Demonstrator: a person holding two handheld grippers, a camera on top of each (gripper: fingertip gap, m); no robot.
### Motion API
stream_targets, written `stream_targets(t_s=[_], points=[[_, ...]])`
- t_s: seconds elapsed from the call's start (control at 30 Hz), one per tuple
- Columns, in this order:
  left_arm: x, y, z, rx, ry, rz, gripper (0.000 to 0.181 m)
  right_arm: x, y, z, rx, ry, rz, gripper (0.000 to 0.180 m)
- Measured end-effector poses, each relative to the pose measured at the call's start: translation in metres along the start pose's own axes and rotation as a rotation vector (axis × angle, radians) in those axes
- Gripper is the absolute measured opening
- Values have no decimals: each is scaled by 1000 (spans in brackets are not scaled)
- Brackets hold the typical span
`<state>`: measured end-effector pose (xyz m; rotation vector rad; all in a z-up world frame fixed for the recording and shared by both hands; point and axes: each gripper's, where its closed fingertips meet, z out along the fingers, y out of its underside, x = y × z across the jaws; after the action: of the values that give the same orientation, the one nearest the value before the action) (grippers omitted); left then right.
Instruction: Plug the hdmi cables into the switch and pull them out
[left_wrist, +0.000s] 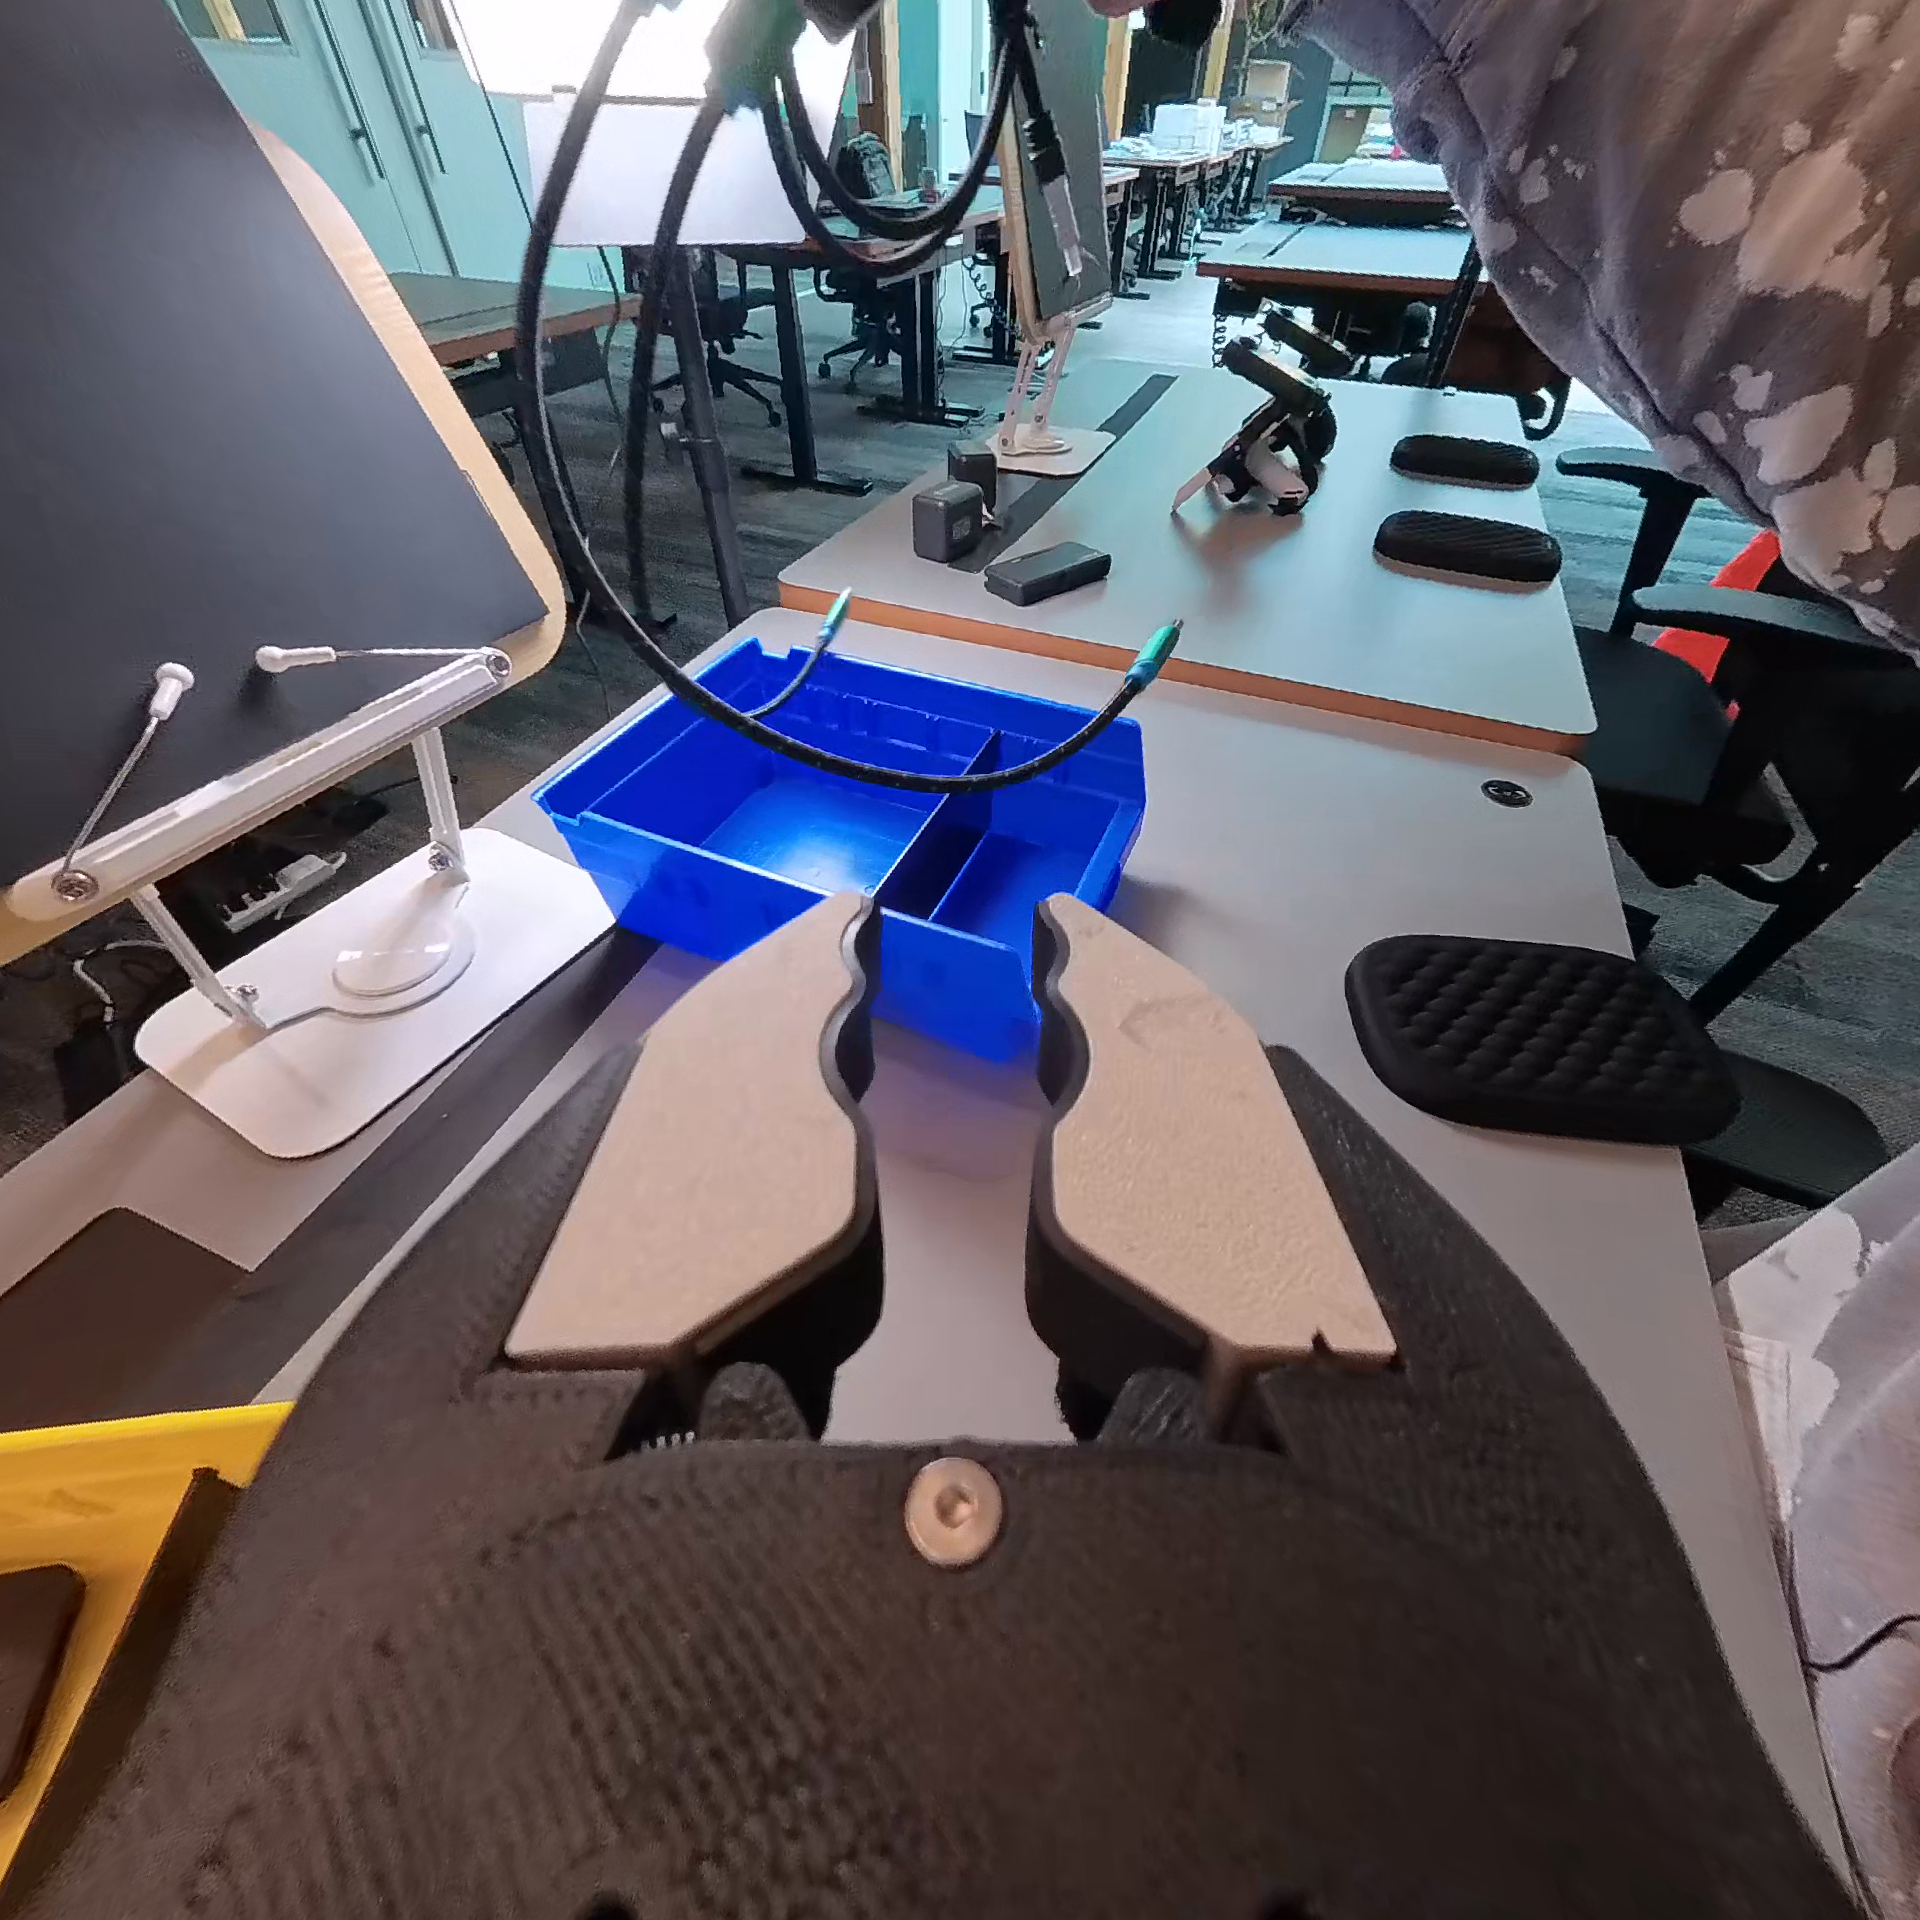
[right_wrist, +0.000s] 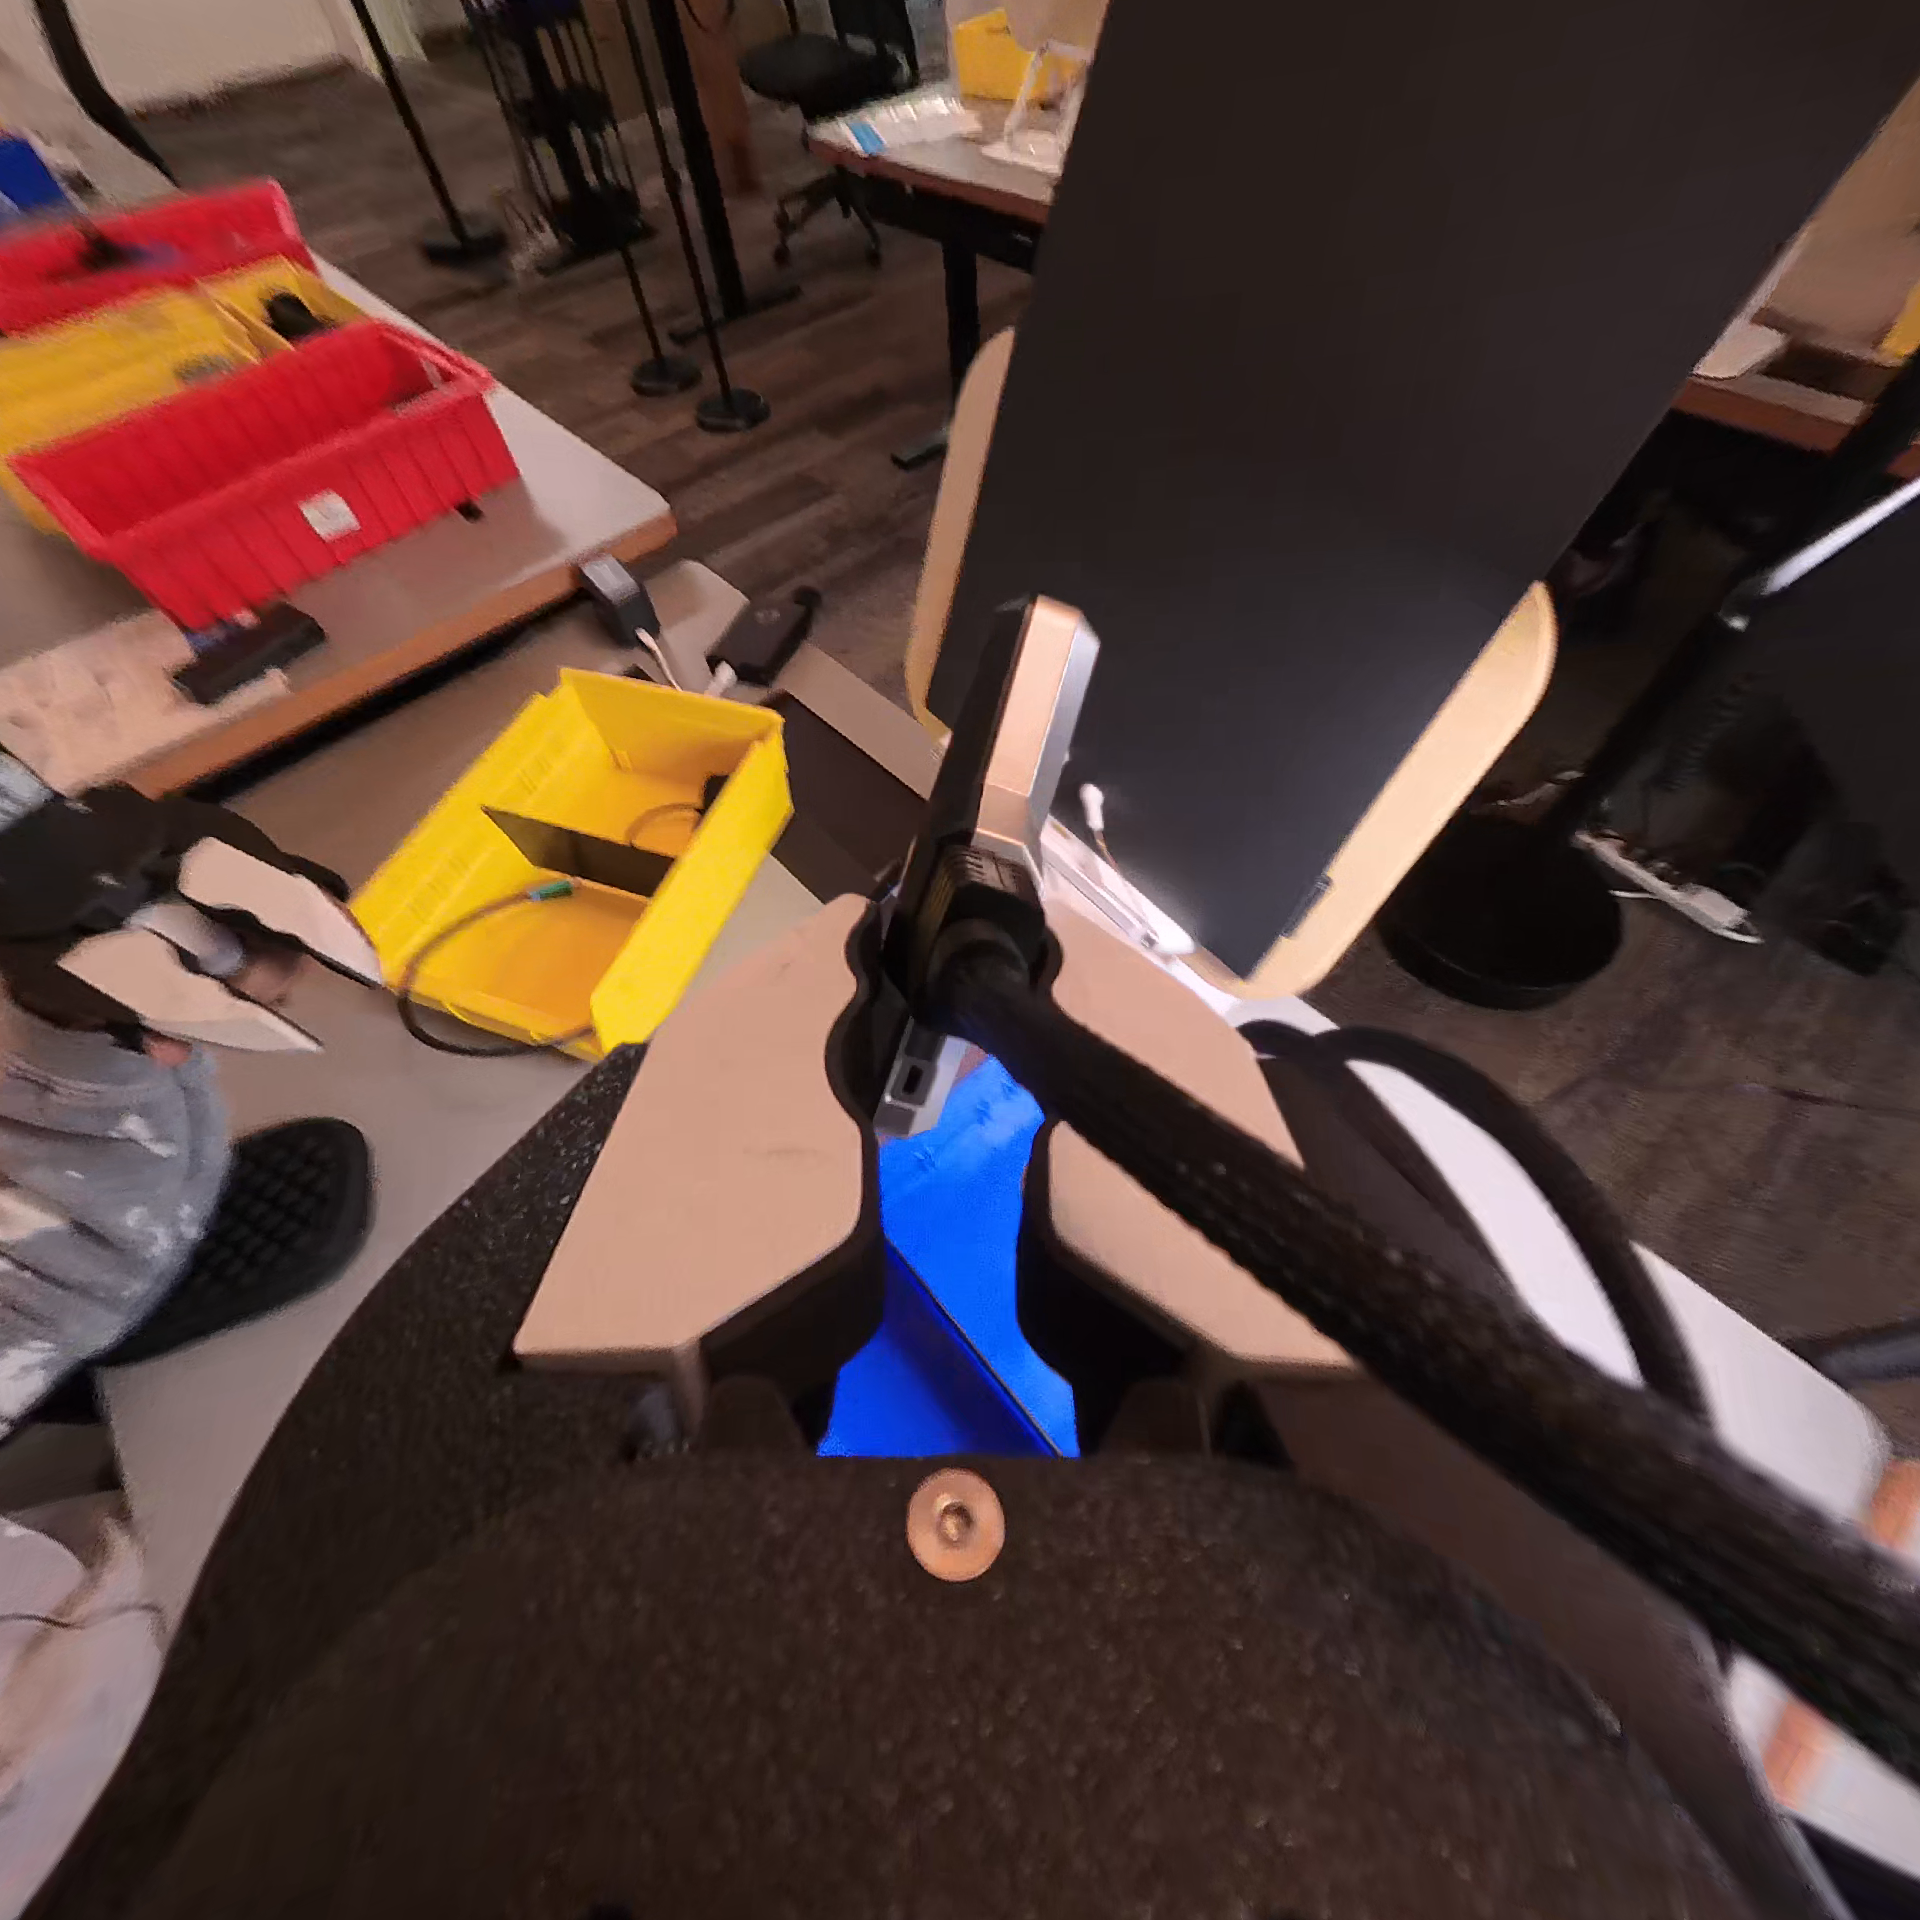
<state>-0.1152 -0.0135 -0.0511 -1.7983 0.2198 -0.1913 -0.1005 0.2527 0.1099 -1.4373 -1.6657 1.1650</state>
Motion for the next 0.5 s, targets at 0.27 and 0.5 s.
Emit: stream_targets(t_s=[0.27,0.5], points=[[-9,7,2,-17,-7,-19,28,13,10,21,-9,13,135,25],[-11,6,-1,-7,-12,-24,27,57,58,39,-19,109,221,24]])
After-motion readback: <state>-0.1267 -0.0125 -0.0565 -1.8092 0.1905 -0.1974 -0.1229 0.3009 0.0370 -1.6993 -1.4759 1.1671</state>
